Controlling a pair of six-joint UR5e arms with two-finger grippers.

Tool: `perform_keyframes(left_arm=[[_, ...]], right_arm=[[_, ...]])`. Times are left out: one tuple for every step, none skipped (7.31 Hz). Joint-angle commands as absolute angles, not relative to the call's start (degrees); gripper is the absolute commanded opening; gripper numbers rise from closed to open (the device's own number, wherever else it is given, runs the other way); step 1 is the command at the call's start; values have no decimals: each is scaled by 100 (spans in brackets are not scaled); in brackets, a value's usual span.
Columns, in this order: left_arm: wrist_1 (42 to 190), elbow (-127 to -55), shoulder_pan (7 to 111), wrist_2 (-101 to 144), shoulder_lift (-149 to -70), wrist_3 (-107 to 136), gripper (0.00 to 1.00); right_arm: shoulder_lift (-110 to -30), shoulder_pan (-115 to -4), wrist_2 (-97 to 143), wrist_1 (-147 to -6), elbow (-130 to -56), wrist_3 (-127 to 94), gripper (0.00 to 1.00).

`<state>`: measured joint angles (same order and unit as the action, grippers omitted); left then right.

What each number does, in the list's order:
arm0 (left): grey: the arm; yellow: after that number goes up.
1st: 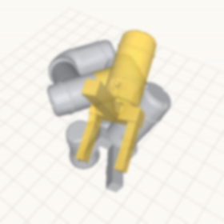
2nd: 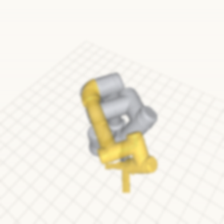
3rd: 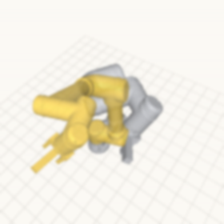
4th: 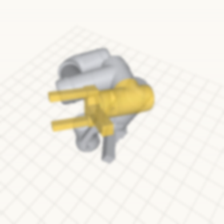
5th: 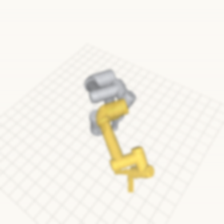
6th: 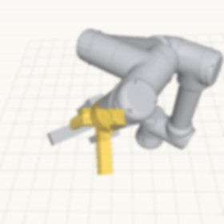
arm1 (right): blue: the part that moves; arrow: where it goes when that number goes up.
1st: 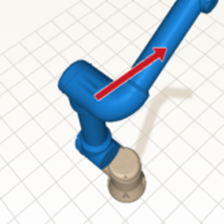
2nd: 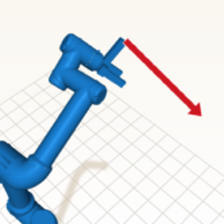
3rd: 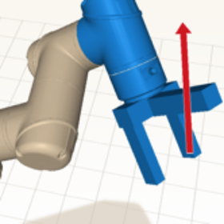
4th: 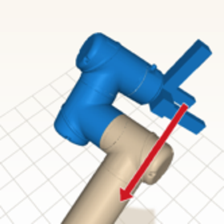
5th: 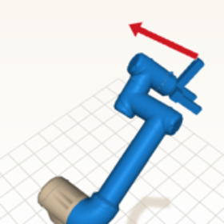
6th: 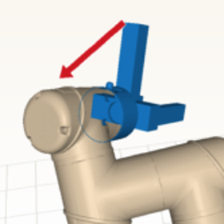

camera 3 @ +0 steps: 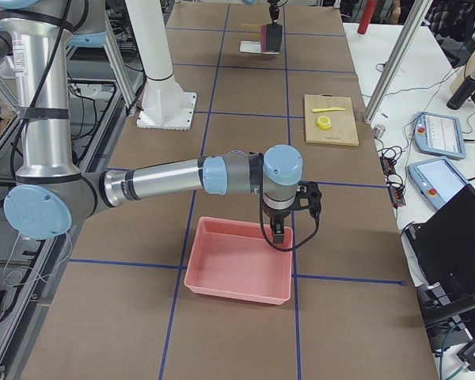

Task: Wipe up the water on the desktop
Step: 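Grasp the grey-and-pink cloth on the white tray with the left gripper and lift it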

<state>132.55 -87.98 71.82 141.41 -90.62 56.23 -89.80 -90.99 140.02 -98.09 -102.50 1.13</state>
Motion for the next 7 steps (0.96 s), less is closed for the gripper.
perform_keyframes(left_arm=[[13254,-8815,7189,14159,-9062,5608,0],[13254,-8833,7198,14290,-9062,5581,0],[13245,-8833,7268,14622,-9079,5572,0],[13245,-8885,7451,14773,-9088,5572,0],[13202,-8947,7758,15018,-9088,5572,0],[13192,-8947,7848,15160,-9097,5572,0],[13184,-8965,7988,15179,-9097,5590,0]], right_arm=[[-8974,-9088,14001,-9809,-10248,114,100],[-8939,-9088,13992,-9817,-10248,114,100],[-8938,-9097,14001,-9817,-10248,114,100],[-8938,-9088,13992,-9817,-10248,114,100],[-8938,-9088,14001,-9809,-10248,106,100],[-8930,-9088,14001,-9809,-10257,105,100],[-8921,-9088,14027,-9809,-10266,105,100]])
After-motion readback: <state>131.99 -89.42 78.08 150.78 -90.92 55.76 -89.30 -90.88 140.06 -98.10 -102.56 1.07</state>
